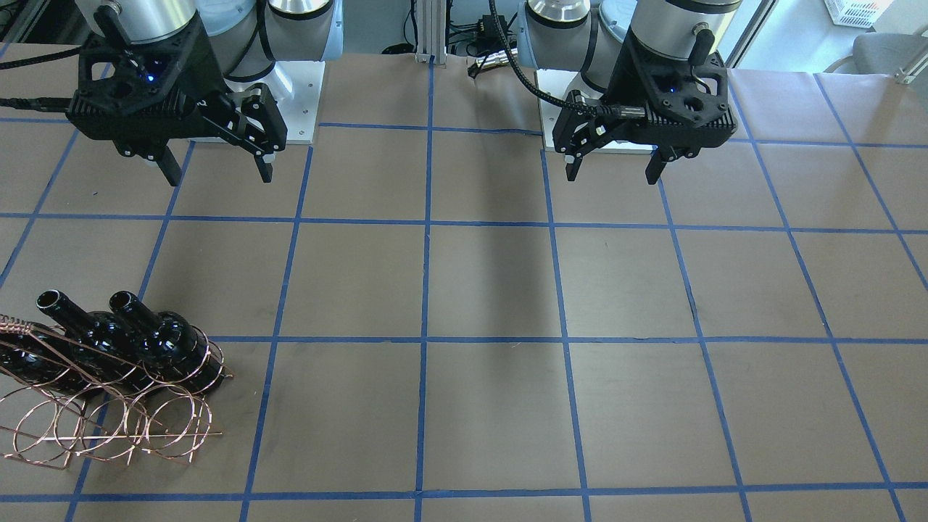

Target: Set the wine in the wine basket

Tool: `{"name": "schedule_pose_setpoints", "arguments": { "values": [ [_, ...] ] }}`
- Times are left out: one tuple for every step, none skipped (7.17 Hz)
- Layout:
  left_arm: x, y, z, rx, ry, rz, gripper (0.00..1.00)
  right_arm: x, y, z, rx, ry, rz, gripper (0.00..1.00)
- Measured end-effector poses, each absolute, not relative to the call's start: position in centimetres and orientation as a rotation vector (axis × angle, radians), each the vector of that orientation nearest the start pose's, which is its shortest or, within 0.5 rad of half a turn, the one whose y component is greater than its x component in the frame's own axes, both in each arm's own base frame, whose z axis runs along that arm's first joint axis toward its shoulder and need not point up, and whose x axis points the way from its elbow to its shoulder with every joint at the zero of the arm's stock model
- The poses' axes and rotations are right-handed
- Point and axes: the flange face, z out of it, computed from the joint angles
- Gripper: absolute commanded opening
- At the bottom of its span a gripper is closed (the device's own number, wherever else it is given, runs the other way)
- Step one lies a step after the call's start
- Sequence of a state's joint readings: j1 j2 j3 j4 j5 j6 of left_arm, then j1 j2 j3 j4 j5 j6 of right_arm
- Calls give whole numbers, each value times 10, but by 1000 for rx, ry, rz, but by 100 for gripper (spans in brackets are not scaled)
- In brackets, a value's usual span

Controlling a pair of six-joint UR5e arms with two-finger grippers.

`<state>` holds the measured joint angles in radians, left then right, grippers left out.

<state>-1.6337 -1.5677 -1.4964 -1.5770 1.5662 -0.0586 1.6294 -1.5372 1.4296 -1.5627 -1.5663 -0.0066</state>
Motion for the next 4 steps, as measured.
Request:
{"name": "schedule_pose_setpoints", "arguments": {
  "values": [
    [-165,-487,526,6,3149,-112,100,163,-503,541,-101,3132,-145,100],
    [-165,-487,526,5,3149,-112,100,163,-500,541,-101,3134,-133,100],
    [-165,-487,526,6,3149,-113,100,162,-497,541,-101,3137,-113,100],
    [-165,-487,526,7,3149,-113,100,162,-494,542,-101,3140,-98,100]
  ]
}}
